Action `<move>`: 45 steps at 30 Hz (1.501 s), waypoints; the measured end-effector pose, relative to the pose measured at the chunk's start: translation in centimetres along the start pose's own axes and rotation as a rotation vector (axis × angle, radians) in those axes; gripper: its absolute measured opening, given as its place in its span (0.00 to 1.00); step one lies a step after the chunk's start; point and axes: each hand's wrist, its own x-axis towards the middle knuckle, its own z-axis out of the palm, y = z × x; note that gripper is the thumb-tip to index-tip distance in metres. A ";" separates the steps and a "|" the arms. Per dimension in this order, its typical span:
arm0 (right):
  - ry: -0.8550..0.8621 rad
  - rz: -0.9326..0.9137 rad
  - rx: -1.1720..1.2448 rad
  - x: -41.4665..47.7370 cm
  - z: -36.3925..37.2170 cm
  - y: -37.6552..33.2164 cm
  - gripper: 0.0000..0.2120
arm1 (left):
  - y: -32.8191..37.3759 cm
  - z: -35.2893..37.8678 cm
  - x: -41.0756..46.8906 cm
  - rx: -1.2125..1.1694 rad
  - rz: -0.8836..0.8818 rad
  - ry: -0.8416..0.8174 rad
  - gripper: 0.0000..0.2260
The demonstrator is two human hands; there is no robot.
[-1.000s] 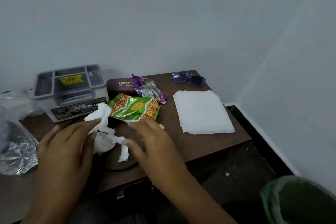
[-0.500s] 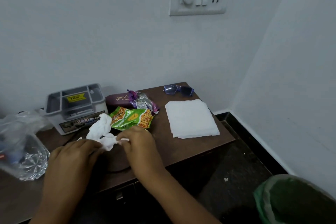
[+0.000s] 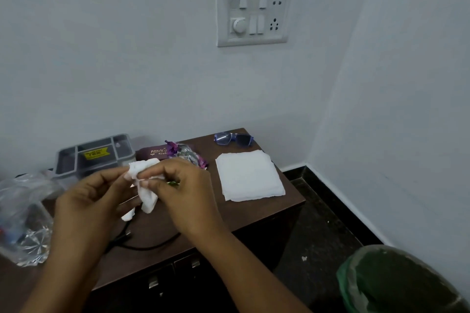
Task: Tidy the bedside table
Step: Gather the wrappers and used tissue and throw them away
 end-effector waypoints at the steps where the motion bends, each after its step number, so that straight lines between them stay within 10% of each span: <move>1: 0.043 -0.017 -0.024 -0.5 -0.7 -0.4 0.07 | 0.3 0.9 -0.7 -0.035 -0.008 -0.014 0.15; 10: 0.451 0.193 -0.416 -12.2 -17.9 2.9 0.13 | -6.8 18.6 -9.9 -0.179 -0.237 -0.489 0.13; 15: 0.669 0.391 -0.739 -21.1 -29.0 7.6 0.11 | -13.2 27.8 -16.1 0.233 -0.068 -0.881 0.24; 19: 0.531 0.723 -0.799 -26.1 -33.0 11.3 0.15 | -14.6 29.9 -17.8 0.378 -0.031 -0.989 0.22; 23: 0.498 0.771 -0.895 -26.9 -33.1 13.3 0.25 | -14.9 28.2 -15.6 0.463 -0.012 -0.932 0.17; 31: 0.591 0.248 -0.659 -14.6 -22.5 9.1 0.11 | -8.1 13.8 -5.9 0.480 0.176 -0.537 0.15; 37: 0.073 0.130 -0.381 -5.2 -6.5 5.6 0.06 | -6.1 -0.6 1.9 0.815 0.211 0.025 0.13; 45: -0.192 0.320 -0.329 0.4 7.2 9.3 0.26 | -8.5 -3.1 7.5 0.882 -0.041 -0.012 0.21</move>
